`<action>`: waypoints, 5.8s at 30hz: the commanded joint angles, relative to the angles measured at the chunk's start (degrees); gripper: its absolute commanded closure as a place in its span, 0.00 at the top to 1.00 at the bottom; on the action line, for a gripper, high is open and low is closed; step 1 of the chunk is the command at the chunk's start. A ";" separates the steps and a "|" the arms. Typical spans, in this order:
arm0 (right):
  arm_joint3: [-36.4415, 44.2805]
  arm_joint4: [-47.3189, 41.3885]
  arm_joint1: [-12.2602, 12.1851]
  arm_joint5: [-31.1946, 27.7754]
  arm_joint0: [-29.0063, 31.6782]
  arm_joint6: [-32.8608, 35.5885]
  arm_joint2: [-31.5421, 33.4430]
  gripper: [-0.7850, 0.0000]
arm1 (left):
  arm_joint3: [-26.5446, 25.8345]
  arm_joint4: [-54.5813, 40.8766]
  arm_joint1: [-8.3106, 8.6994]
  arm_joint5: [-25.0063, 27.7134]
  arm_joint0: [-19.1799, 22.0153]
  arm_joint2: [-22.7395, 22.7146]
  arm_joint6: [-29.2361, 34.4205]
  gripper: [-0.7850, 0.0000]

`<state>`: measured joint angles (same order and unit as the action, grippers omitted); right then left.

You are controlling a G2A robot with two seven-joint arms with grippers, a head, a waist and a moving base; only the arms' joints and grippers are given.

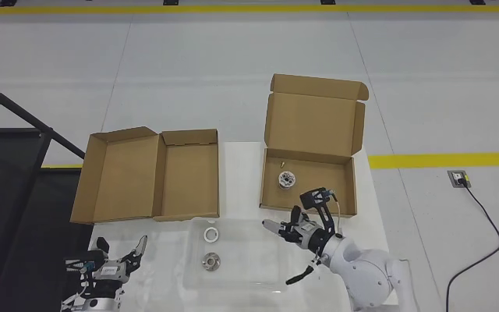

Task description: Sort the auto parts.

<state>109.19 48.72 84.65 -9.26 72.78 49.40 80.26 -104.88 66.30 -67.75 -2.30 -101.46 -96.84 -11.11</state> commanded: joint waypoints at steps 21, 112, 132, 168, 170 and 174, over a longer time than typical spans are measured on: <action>5.28 8.79 -2.44 -22.79 5.04 -6.34 -4.04 1.00 | -13.80 16.47 2.51 30.18 5.24 0.47 16.96 1.00; 19.83 15.51 -5.04 -17.14 18.85 -21.27 6.51 1.00 | 1.89 27.61 7.76 60.30 37.56 33.08 55.61 0.93; 19.83 15.51 -5.04 -17.14 18.85 -21.27 6.51 1.00 | 11.05 20.08 8.05 57.72 45.69 40.93 59.98 0.51; 19.83 15.51 -5.04 -17.14 18.85 -21.27 6.51 1.00 | 10.27 2.27 15.45 54.34 53.29 50.13 63.35 1.00; 19.83 15.51 -5.04 -17.14 18.85 -21.27 6.51 1.00 | 10.67 1.94 15.69 54.01 53.88 51.36 63.69 1.00; 19.83 15.51 -5.04 -17.14 18.85 -21.27 6.51 1.00 | 11.63 0.58 15.77 53.41 55.59 54.46 64.28 1.00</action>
<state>129.02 64.24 79.61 -26.41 91.62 28.13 86.77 -93.61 67.33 -51.99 51.27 -46.42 -43.34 53.02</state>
